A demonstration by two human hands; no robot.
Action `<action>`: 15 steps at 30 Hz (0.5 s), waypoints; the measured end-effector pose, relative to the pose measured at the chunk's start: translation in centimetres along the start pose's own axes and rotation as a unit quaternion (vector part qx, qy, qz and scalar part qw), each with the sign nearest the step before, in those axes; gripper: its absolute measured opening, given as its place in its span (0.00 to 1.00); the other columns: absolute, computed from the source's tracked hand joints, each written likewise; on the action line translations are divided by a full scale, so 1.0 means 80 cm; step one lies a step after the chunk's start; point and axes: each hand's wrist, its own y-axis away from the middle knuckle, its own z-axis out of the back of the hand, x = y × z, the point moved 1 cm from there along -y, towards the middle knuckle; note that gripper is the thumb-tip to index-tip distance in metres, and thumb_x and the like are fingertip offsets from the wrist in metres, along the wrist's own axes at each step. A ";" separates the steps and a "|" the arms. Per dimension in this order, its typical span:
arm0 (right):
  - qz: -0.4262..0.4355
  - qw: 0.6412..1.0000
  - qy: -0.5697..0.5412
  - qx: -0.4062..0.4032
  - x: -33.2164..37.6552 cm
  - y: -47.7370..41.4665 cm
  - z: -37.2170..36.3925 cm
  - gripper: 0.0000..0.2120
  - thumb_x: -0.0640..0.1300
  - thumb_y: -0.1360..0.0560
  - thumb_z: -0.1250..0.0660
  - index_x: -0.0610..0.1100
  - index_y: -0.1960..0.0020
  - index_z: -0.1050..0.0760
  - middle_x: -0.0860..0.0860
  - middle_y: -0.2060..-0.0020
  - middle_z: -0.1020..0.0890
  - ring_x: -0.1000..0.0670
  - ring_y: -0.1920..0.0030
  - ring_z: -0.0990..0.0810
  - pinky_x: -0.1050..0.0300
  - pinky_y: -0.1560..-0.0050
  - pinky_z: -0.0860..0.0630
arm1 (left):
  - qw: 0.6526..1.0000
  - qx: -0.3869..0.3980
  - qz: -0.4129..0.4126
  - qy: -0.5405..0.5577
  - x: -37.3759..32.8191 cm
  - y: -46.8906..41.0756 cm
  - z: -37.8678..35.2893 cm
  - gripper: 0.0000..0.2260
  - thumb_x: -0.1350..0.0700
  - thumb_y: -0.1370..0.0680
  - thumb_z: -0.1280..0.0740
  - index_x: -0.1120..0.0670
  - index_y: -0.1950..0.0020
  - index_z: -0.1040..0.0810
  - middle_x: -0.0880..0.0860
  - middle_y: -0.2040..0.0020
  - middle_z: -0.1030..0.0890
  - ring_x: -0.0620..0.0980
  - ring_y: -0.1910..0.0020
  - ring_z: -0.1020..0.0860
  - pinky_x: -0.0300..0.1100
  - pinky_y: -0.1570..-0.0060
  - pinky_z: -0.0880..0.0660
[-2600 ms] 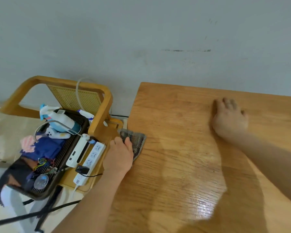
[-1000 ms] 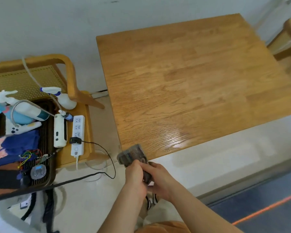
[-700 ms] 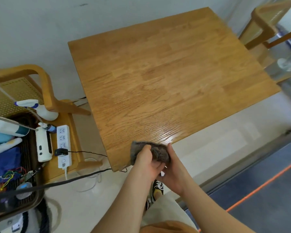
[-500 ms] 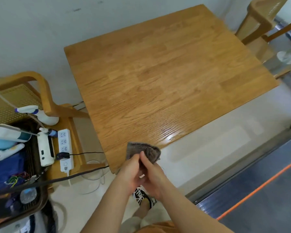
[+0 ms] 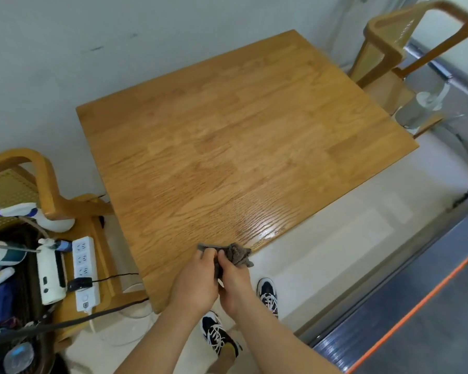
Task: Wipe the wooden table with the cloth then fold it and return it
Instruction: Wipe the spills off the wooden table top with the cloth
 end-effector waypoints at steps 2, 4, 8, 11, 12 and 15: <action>0.016 1.000 -0.008 -0.005 0.025 -0.007 0.012 0.14 0.42 0.22 0.32 0.36 0.39 0.26 0.42 0.50 0.16 0.48 0.55 0.17 0.54 0.62 0.23 | 1.000 0.003 -0.018 -0.024 -0.022 -0.013 -0.007 0.14 0.59 0.24 0.37 0.50 0.40 0.34 0.51 0.46 0.30 0.51 0.52 0.26 0.42 0.62 0.32; 0.032 0.999 -0.017 -0.002 0.054 -0.011 0.026 0.13 0.41 0.22 0.33 0.36 0.40 0.25 0.43 0.54 0.17 0.49 0.59 0.19 0.55 0.64 0.24 | 0.998 -0.005 -0.038 -0.054 -0.048 -0.033 -0.014 0.17 0.60 0.25 0.37 0.50 0.39 0.36 0.51 0.44 0.29 0.50 0.50 0.27 0.41 0.61 0.33; 0.050 0.998 0.002 0.031 0.103 -0.021 0.055 0.10 0.43 0.22 0.33 0.36 0.47 0.21 0.42 0.57 0.16 0.44 0.57 0.17 0.52 0.61 0.21 | 0.992 -0.011 -0.021 -0.121 -0.106 -0.073 -0.021 0.16 0.60 0.23 0.37 0.52 0.38 0.38 0.54 0.41 0.29 0.49 0.48 0.26 0.38 0.59 0.34; 0.046 0.992 0.095 0.067 0.126 -0.033 0.079 0.12 0.48 0.22 0.31 0.38 0.48 0.20 0.41 0.55 0.15 0.45 0.56 0.16 0.55 0.60 0.20 | 0.990 -0.009 -0.008 -0.143 -0.134 -0.090 -0.025 0.11 0.59 0.21 0.39 0.52 0.42 0.38 0.53 0.43 0.29 0.48 0.55 0.26 0.36 0.63 0.35; 0.040 0.990 0.111 0.076 0.138 -0.037 0.089 0.13 0.48 0.23 0.31 0.38 0.49 0.21 0.41 0.55 0.16 0.45 0.56 0.17 0.55 0.59 0.20 | 0.992 -0.003 -0.016 -0.129 -0.144 -0.093 -0.027 0.10 0.59 0.21 0.40 0.51 0.44 0.39 0.52 0.45 0.29 0.48 0.60 0.29 0.37 0.65 0.36; 0.052 0.989 0.118 0.078 0.193 -0.056 0.123 0.10 0.46 0.23 0.31 0.38 0.52 0.23 0.42 0.58 0.18 0.49 0.60 0.18 0.56 0.60 0.21 | 0.993 0.002 -0.030 -0.118 -0.194 -0.115 -0.035 0.09 0.58 0.21 0.40 0.50 0.47 0.40 0.51 0.48 0.30 0.47 0.65 0.33 0.38 0.68 0.37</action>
